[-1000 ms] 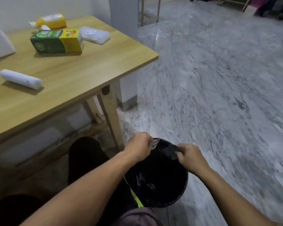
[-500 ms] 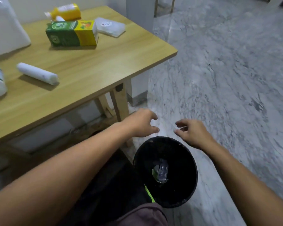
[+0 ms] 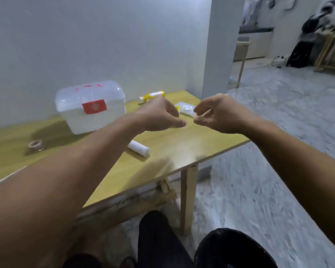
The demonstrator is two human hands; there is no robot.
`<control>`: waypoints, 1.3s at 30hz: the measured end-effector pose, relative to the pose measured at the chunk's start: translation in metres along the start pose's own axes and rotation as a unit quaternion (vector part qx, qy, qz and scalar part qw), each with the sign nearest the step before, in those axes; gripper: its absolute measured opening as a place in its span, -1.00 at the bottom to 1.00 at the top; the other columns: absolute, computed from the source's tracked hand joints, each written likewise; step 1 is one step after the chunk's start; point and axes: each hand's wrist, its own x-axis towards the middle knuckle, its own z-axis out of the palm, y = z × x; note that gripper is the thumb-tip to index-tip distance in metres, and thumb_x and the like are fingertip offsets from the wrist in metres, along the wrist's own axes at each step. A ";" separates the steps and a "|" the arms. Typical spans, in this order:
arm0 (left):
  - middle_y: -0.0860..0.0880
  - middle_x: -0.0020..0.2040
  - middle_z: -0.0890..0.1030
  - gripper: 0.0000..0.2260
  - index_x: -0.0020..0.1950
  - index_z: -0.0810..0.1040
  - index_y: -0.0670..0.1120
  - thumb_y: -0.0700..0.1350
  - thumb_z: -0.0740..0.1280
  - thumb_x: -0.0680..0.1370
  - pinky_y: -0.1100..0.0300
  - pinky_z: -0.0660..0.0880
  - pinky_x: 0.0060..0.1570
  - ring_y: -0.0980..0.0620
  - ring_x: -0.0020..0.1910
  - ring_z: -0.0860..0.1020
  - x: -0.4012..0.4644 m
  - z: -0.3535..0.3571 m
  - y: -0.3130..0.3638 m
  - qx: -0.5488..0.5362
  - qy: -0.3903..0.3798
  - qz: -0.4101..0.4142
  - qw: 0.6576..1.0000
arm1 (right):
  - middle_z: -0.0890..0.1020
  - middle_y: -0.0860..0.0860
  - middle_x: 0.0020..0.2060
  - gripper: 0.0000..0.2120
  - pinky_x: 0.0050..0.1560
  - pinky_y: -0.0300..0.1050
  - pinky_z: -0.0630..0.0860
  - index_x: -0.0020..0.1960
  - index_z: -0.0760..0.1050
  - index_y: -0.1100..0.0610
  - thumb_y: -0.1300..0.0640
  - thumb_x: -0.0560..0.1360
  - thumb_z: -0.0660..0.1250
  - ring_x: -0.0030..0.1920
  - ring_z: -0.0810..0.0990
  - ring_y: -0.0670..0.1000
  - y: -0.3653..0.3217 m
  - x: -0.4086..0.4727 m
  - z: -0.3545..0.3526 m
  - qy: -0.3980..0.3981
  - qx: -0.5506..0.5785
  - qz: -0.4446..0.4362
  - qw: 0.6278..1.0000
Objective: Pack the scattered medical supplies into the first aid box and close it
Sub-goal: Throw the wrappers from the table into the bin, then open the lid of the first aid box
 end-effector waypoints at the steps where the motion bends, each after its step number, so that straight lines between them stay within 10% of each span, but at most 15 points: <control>1: -0.03 -0.02 0.67 -0.67 0.08 0.66 -0.09 0.05 0.49 0.40 0.18 0.51 -0.07 0.02 -0.07 0.58 -0.001 -0.014 -0.008 0.024 0.017 -0.008 1.000 | 0.69 0.02 -0.02 -0.73 0.00 -0.21 0.54 0.09 0.62 0.14 0.08 0.43 0.46 -0.05 0.68 -0.01 -0.011 0.013 0.003 0.002 -0.006 -0.015 1.000; 23: -0.04 0.48 0.36 -0.46 0.44 0.38 -0.06 0.07 0.36 0.49 0.00 0.29 0.41 -0.09 0.45 0.33 -0.002 -0.143 -0.209 0.174 0.247 -0.124 0.945 | 0.51 0.14 0.33 -0.62 0.40 0.03 0.29 0.20 0.52 0.16 0.09 0.42 0.46 0.39 0.40 0.16 -0.138 0.177 0.162 0.060 -0.146 -0.333 0.930; 39: -0.01 0.48 0.37 -0.46 0.40 0.44 -0.06 0.18 0.31 0.50 0.05 0.25 0.44 0.05 0.50 0.26 0.013 -0.129 -0.233 0.145 0.312 -0.097 0.934 | 0.63 0.27 0.12 -0.83 0.03 0.15 0.57 0.00 0.58 0.22 0.15 0.48 0.36 0.10 0.63 0.26 -0.111 0.202 0.193 0.208 -0.223 -0.450 0.839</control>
